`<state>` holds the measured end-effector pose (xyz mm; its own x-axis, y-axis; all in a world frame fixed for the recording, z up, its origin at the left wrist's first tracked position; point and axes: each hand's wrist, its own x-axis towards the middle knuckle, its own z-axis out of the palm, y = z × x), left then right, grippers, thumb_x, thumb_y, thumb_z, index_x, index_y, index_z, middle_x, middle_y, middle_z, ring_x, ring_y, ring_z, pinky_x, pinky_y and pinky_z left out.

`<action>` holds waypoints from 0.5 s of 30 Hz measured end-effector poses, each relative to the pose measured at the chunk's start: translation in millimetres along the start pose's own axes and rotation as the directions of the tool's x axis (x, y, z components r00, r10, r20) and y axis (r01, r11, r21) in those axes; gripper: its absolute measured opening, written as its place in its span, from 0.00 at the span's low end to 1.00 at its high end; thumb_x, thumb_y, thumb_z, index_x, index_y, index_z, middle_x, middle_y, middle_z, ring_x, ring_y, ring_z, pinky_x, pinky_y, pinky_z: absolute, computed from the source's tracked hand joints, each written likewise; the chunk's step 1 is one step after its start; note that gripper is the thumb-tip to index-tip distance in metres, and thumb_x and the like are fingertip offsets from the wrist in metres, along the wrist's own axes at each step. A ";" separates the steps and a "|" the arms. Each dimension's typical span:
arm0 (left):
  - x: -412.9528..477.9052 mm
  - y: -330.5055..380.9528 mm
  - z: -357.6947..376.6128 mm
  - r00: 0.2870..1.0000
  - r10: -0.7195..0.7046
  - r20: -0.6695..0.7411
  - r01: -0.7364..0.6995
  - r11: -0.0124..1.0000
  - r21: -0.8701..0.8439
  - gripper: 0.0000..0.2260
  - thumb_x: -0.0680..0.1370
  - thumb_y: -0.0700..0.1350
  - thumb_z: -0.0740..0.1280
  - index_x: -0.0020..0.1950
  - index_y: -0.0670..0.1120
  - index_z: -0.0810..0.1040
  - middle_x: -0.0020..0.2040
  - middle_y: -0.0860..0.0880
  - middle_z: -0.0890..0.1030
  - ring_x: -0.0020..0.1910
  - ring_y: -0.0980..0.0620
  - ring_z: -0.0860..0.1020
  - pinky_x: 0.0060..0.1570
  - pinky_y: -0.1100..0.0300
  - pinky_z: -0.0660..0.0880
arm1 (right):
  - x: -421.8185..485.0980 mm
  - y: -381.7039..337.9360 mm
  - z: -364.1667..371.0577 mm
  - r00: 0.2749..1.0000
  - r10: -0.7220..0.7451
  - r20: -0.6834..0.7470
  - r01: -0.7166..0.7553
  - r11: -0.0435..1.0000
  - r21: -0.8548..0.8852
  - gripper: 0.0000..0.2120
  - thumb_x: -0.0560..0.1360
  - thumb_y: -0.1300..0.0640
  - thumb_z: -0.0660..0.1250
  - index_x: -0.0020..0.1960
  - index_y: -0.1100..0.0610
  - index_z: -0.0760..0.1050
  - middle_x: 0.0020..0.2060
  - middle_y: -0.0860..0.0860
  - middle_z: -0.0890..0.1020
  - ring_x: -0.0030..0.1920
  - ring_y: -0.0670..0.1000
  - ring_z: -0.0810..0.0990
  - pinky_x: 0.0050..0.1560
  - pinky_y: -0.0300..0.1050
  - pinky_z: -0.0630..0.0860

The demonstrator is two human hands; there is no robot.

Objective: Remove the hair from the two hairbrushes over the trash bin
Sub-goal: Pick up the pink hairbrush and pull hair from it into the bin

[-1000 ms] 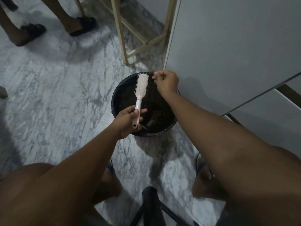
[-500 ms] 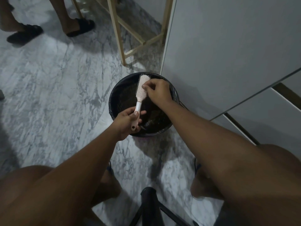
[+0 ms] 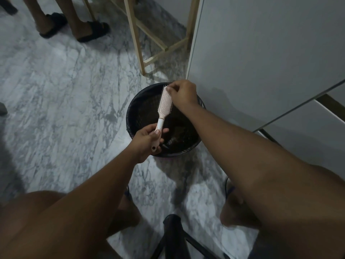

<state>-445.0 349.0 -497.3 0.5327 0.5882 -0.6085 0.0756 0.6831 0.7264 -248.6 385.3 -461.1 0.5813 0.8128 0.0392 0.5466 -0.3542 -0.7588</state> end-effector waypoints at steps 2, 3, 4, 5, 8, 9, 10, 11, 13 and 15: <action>0.6 -0.5 -1.4 1.000 -0.005 0.003 0.005 1.000 0.012 0.13 0.83 0.38 0.60 0.67 0.42 0.75 0.61 0.44 0.83 0.38 0.52 0.75 0.32 0.60 0.72 | 1.6 0.9 -2.2 1.000 0.000 -0.009 0.000 1.000 0.000 0.07 0.75 0.55 0.71 0.48 0.56 0.85 0.43 0.52 0.86 0.42 0.47 0.82 0.46 0.37 0.75; 1.1 0.5 -0.8 1.000 -0.008 0.002 0.008 1.000 0.008 0.12 0.84 0.38 0.60 0.66 0.42 0.75 0.61 0.44 0.83 0.38 0.52 0.75 0.32 0.60 0.72 | 0.9 0.6 -3.1 0.999 0.009 -0.033 -0.008 1.000 0.017 0.07 0.75 0.55 0.71 0.48 0.57 0.85 0.43 0.52 0.87 0.42 0.46 0.82 0.46 0.36 0.74; 1.9 1.4 -0.3 1.000 -0.013 -0.002 0.013 1.000 -0.013 0.12 0.84 0.38 0.60 0.66 0.42 0.75 0.60 0.44 0.82 0.37 0.52 0.74 0.31 0.60 0.72 | 0.1 1.4 -4.5 0.997 0.019 -0.072 -0.016 0.999 0.047 0.08 0.75 0.55 0.71 0.48 0.58 0.85 0.43 0.52 0.87 0.42 0.46 0.82 0.46 0.36 0.74; 2.6 2.4 -0.3 1.000 -0.019 -0.015 0.019 0.999 -0.051 0.11 0.84 0.39 0.59 0.65 0.41 0.75 0.60 0.43 0.82 0.37 0.52 0.74 0.30 0.60 0.71 | -1.7 0.6 -8.0 0.992 0.031 -0.122 -0.022 0.996 0.081 0.08 0.75 0.55 0.70 0.48 0.59 0.85 0.43 0.53 0.87 0.42 0.47 0.82 0.46 0.36 0.75; 4.2 4.3 -7.6 0.996 -0.029 -0.079 0.019 0.991 -0.129 0.11 0.84 0.39 0.58 0.65 0.39 0.74 0.61 0.43 0.81 0.37 0.53 0.74 0.28 0.61 0.70 | -7.2 6.8 -17.1 0.979 0.047 -0.201 -0.020 0.991 0.132 0.08 0.76 0.55 0.70 0.47 0.59 0.85 0.42 0.53 0.87 0.42 0.47 0.82 0.47 0.34 0.73; 4.0 4.6 -10.3 0.996 -0.027 -0.087 0.016 0.992 -0.126 0.11 0.84 0.39 0.58 0.65 0.39 0.73 0.61 0.43 0.81 0.37 0.53 0.74 0.27 0.61 0.71 | -10.0 11.3 -18.5 0.982 0.050 -0.183 -0.028 0.992 0.120 0.08 0.76 0.56 0.69 0.47 0.59 0.85 0.41 0.53 0.87 0.41 0.46 0.82 0.47 0.34 0.73; 4.0 4.6 -12.4 0.996 -0.025 -0.088 0.014 0.993 -0.119 0.12 0.84 0.39 0.58 0.66 0.39 0.73 0.61 0.43 0.81 0.37 0.53 0.74 0.27 0.61 0.71 | -13.5 17.6 -18.7 0.988 0.043 -0.150 -0.029 0.995 0.095 0.08 0.76 0.56 0.69 0.46 0.58 0.85 0.41 0.52 0.87 0.41 0.46 0.82 0.48 0.35 0.74; 3.7 5.2 -13.1 0.996 -0.023 -0.083 0.014 0.993 -0.115 0.12 0.84 0.39 0.58 0.66 0.39 0.73 0.62 0.43 0.81 0.37 0.53 0.74 0.28 0.61 0.71 | -18.9 23.8 -17.9 0.994 0.043 -0.099 -0.037 0.997 0.061 0.08 0.76 0.57 0.68 0.45 0.58 0.85 0.40 0.52 0.87 0.41 0.47 0.83 0.49 0.36 0.77; 3.0 7.8 -11.2 0.997 -0.025 -0.069 0.017 0.994 -0.111 0.12 0.84 0.39 0.59 0.67 0.39 0.73 0.62 0.44 0.81 0.37 0.53 0.75 0.28 0.60 0.72 | -31.4 37.3 -13.3 0.995 0.090 0.049 -0.092 0.995 0.038 0.09 0.78 0.59 0.66 0.46 0.59 0.85 0.40 0.53 0.86 0.39 0.49 0.83 0.46 0.36 0.80; 0.7 11.3 -6.5 0.999 -0.032 -0.043 0.027 0.994 -0.107 0.12 0.84 0.39 0.60 0.67 0.40 0.73 0.62 0.44 0.82 0.37 0.53 0.76 0.29 0.59 0.73 | -40.4 42.2 -6.1 0.972 0.191 0.137 -0.205 0.974 0.096 0.10 0.79 0.62 0.63 0.54 0.62 0.82 0.45 0.56 0.86 0.41 0.51 0.84 0.44 0.32 0.80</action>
<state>-449.2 359.9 -491.5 0.4933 0.5839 -0.6447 -0.0004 0.7413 0.6711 -245.4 334.7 -490.7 0.5869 0.7856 -0.1959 0.3556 -0.4675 -0.8093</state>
